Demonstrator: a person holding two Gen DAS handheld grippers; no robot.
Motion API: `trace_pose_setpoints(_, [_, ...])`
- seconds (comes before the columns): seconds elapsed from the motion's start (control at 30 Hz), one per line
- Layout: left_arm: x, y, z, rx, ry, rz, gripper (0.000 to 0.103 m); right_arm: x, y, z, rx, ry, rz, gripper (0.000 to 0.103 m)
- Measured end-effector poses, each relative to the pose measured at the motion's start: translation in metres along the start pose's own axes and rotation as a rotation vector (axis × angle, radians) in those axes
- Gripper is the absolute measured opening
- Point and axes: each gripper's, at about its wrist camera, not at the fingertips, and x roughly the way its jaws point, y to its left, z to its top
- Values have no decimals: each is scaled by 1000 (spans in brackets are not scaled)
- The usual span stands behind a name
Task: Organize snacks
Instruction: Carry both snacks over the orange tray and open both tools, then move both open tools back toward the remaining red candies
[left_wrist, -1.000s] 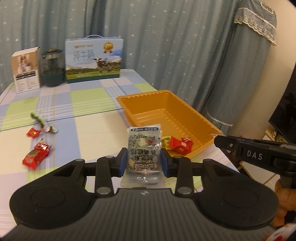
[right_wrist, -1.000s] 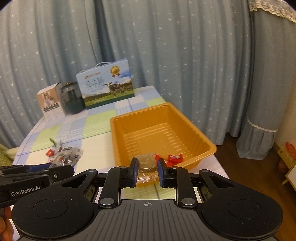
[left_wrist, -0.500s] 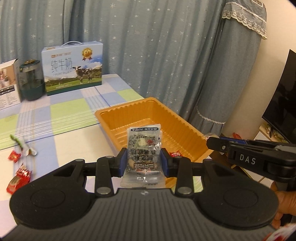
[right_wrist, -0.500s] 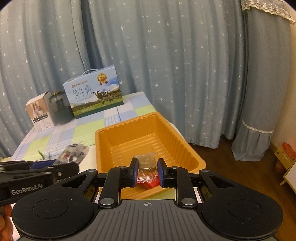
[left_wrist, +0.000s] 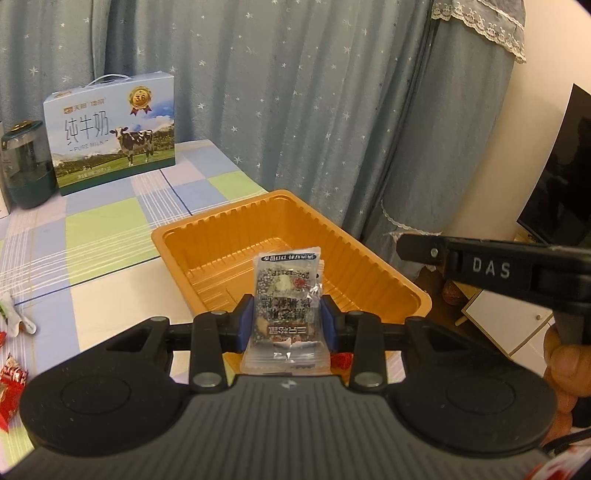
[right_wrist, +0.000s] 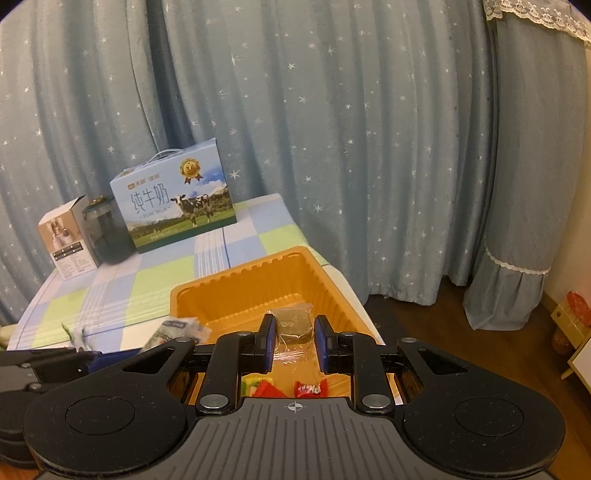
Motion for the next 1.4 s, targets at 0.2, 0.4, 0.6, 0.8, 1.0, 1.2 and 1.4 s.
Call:
trace_pose_setpoints(0.2, [16,-1,2,-4,15,-7,34,8,-5,1,13,6,-4,23])
trace_pose_setpoints(0.4, [25,2,0,-11,6,10,56,11,-10,1,25,8,-11,23])
trace_pose_setpoints(0.6, [14,19,-6,-40,1,35,56,13,-13,-1,34,20,-6,23])
trace_pose_setpoints(0.8, [-7,38,-14,-84,-7,83,56,17,-10,0,46,39,27,23])
trace_pose_setpoints(1.0, [-22,47,-20,-104,-17,103,59,21,-6,4,60,35,57,23])
trace_pose_setpoints(1.2, [-36,56,-26,-128,-20,111,58,20,-20,8,177,13,96,75])
trace_pose_setpoints(1.4, [-55,65,-33,-165,-40,141,58,3,-31,3,228,21,70,75])
